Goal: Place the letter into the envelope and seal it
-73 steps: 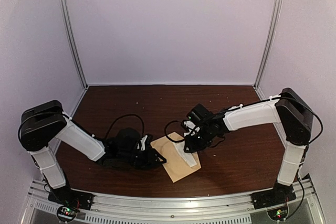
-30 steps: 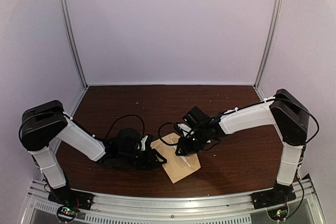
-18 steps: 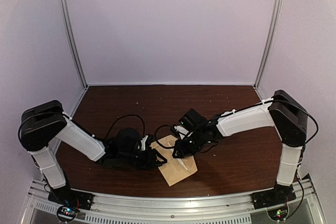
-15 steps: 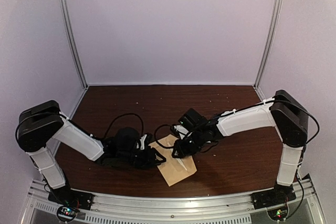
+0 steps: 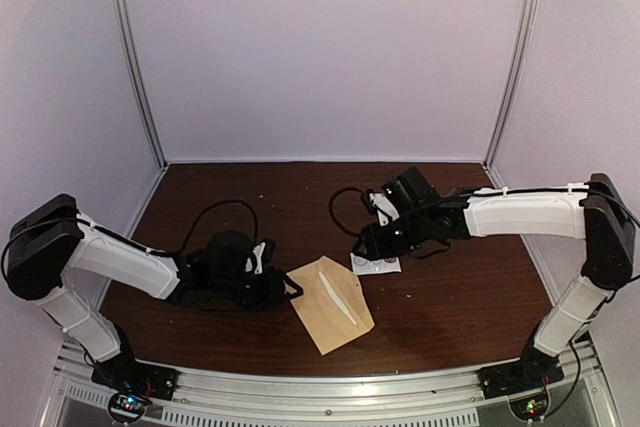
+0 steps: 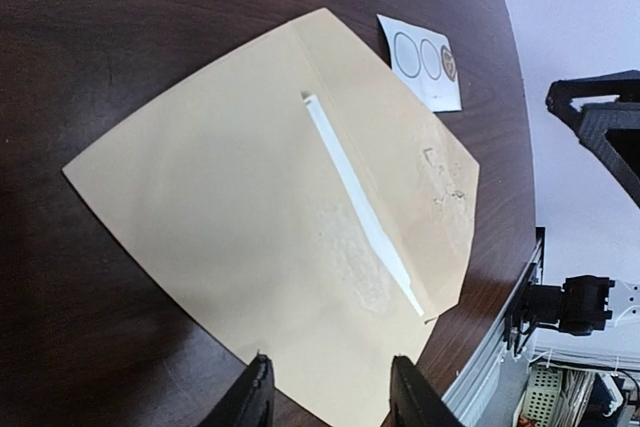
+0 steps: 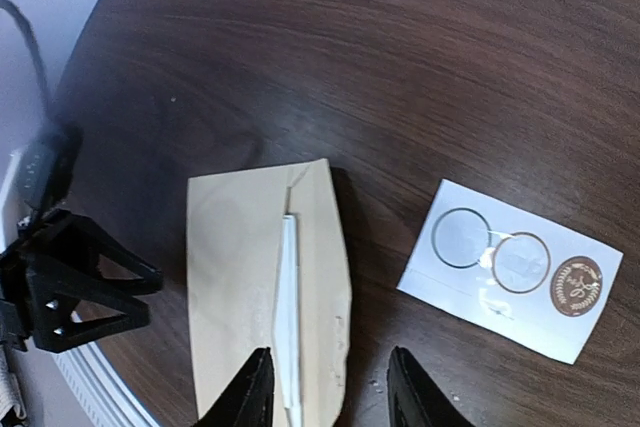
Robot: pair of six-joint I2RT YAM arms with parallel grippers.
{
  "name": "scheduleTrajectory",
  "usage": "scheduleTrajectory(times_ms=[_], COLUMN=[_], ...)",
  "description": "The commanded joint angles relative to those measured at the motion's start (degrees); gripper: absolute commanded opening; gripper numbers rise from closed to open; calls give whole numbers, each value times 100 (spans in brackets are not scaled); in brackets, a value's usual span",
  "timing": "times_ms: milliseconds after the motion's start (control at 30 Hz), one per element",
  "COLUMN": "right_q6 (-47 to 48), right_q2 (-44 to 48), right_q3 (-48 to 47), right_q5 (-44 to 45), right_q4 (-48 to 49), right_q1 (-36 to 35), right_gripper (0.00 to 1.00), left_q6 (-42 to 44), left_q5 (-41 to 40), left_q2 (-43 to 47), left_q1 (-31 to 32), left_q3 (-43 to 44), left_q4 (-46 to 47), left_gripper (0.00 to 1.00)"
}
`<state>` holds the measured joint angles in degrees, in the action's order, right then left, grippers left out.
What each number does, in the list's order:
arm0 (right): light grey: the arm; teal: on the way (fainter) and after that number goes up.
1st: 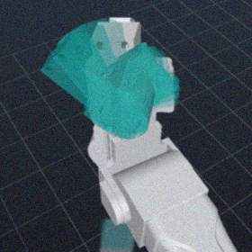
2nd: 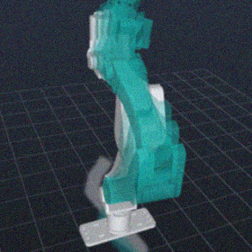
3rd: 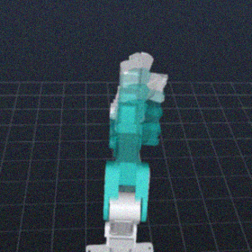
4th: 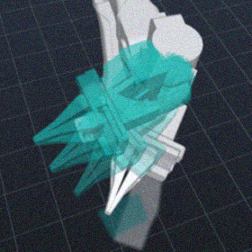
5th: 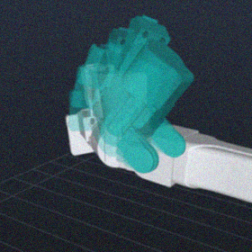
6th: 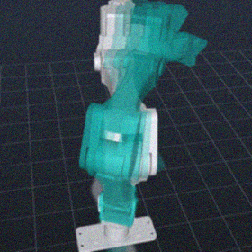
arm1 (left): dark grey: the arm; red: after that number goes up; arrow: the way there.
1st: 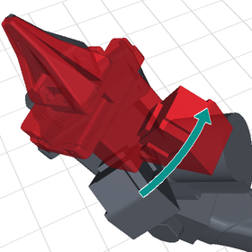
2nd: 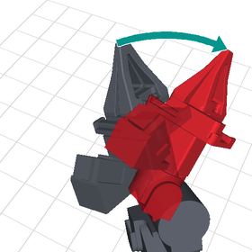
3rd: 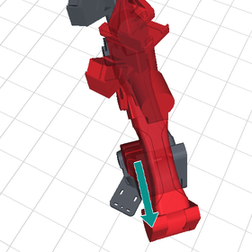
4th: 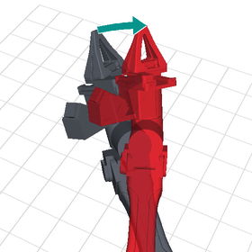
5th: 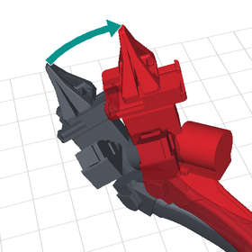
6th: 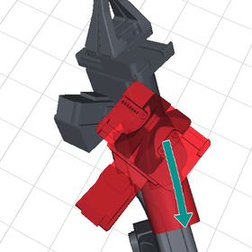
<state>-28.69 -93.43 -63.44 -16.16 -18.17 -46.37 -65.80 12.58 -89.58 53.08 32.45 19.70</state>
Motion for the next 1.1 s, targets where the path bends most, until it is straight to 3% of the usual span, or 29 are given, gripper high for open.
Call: scheduleTrajectory(times_ms=[0, 267, 1067], right_q6=[4, -46, -722], right_q2=[-131, -520, -1418], right_q3=[455, 660, 411], right_q5=[115, -136, -1227], right_q4=[-20, 310, 1502], right_q1=[222, 228, -648], right_gripper=[38, 27, 13], left_q6=[131, 141, 419], left_q5=[-35, -68, 201], left_q2=[-72, -294, -944], left_q1=[-47, -52, -157], left_q3=[-19, -28, 216], left_q4=[-3, -26, 239], left_gripper=[40, 36, 35])
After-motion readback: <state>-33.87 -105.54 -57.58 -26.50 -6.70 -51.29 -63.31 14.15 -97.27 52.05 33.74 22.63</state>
